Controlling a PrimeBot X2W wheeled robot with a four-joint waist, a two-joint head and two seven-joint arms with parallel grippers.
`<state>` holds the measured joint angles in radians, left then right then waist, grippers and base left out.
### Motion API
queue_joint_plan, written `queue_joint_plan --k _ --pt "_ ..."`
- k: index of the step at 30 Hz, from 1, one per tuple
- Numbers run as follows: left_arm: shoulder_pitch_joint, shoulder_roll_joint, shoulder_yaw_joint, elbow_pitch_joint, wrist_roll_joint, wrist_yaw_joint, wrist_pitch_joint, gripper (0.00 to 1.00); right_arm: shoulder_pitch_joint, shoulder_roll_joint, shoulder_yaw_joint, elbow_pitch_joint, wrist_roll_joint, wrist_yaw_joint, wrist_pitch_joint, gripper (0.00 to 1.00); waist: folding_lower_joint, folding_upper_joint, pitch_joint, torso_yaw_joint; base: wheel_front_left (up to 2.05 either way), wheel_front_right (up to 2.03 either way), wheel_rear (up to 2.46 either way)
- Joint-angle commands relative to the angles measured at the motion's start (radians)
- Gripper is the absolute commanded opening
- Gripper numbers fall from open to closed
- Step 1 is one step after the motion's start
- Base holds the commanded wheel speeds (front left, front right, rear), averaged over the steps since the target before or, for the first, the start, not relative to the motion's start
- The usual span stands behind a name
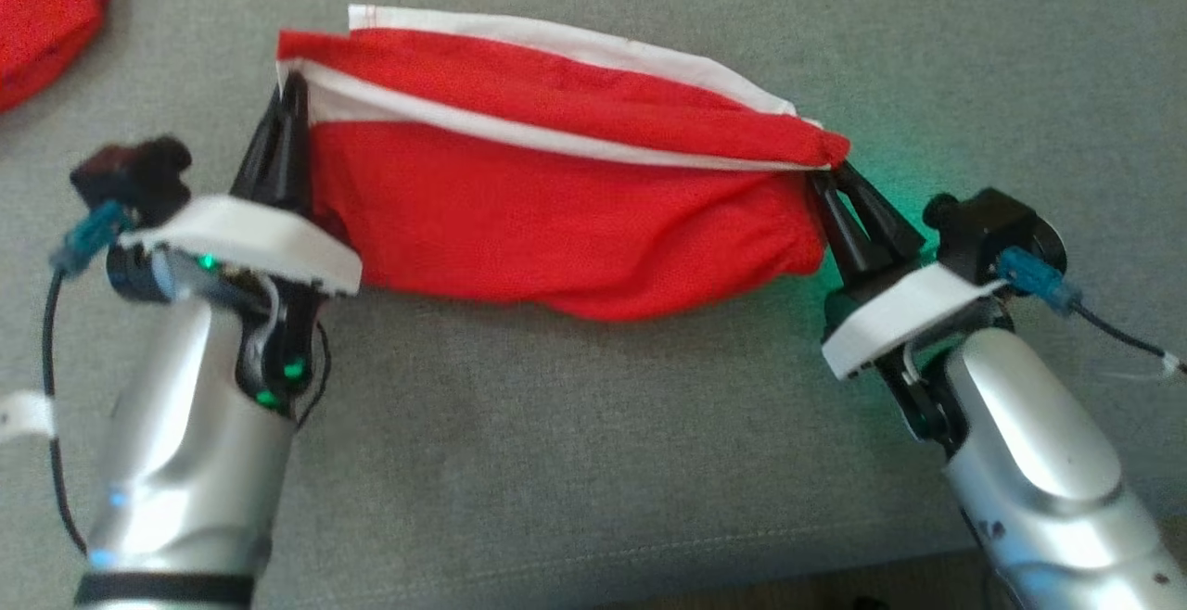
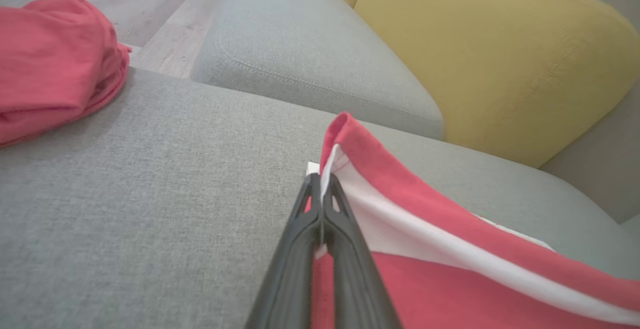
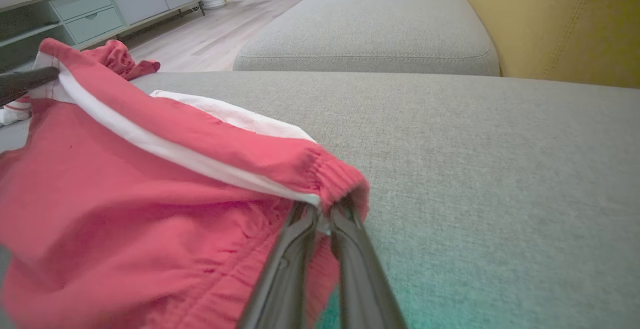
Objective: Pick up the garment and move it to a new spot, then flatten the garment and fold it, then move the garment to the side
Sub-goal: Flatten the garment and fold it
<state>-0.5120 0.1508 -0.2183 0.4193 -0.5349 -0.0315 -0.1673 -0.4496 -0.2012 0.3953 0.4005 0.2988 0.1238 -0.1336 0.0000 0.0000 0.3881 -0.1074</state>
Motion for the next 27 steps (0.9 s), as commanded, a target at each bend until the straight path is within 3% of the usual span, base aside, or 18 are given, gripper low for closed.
queue_joint_plan --k 1,7,17,18,19,20,21,22,23,24,27 --pt "-0.033 0.021 0.026 -0.021 0.009 -0.004 0.002 0.00 -0.009 0.006 0.013 -0.022 -0.002 0.007 -0.010 0.00 0.0000 0.0000 0.016 -0.002 0.00 0.00 0.00" --pt "-0.156 0.022 0.005 0.128 0.031 -0.008 0.010 0.00 -0.070 0.037 0.008 0.029 -0.017 0.007 -0.019 0.00 0.0000 0.0000 0.049 -0.009 0.00 0.00 0.00" --pt "-0.262 -0.002 -0.026 0.282 0.041 -0.022 -0.003 0.35 -0.122 0.063 -0.012 0.084 -0.045 0.007 -0.036 0.00 0.0000 0.0000 0.061 -0.012 0.00 0.00 0.00" --pt "-0.268 -0.003 -0.027 0.293 0.042 -0.023 -0.007 0.42 -0.125 0.066 -0.014 0.088 -0.048 0.007 -0.037 0.00 0.0000 0.0000 0.061 -0.011 0.00 0.00 0.00" --pt "-0.274 -0.003 -0.027 0.302 0.043 -0.022 -0.017 0.60 -0.127 0.068 -0.016 0.093 -0.050 0.007 -0.039 0.00 0.0000 0.0000 0.061 -0.011 0.00 0.00 0.00" --pt "-0.280 -0.004 -0.025 0.310 0.043 -0.020 -0.025 0.94 -0.128 0.070 -0.021 0.097 -0.053 0.007 -0.040 0.01 0.0000 0.0000 0.061 -0.011 0.00 0.00 0.00" --pt "-0.285 -0.005 -0.024 0.319 0.042 -0.020 -0.031 1.00 -0.129 0.073 -0.028 0.101 -0.057 0.007 -0.041 0.28 0.0000 0.0000 0.061 -0.010 0.00 0.00 0.00" --pt "-0.289 -0.007 -0.024 0.328 0.041 -0.021 -0.036 1.00 -0.129 0.076 -0.034 0.105 -0.061 0.007 -0.043 0.52 0.0000 0.0000 0.059 -0.010 0.00 0.00 0.00" --pt "-0.293 -0.008 -0.025 0.336 0.040 -0.023 -0.040 1.00 -0.129 0.078 -0.040 0.109 -0.066 0.007 -0.044 0.92 0.0000 0.0000 0.058 -0.009 0.00 0.00 0.00" --pt "-0.296 -0.010 -0.026 0.343 0.039 -0.025 -0.043 1.00 -0.129 0.081 -0.046 0.111 -0.070 0.007 -0.046 1.00 0.0000 0.0000 0.056 -0.008 0.00 0.00 0.00" --pt "-0.299 -0.012 -0.030 0.358 0.039 -0.033 -0.054 1.00 -0.124 0.086 -0.066 0.114 -0.081 0.007 -0.051 1.00 0.0000 0.0000 0.047 -0.003 0.00 0.00 0.00"
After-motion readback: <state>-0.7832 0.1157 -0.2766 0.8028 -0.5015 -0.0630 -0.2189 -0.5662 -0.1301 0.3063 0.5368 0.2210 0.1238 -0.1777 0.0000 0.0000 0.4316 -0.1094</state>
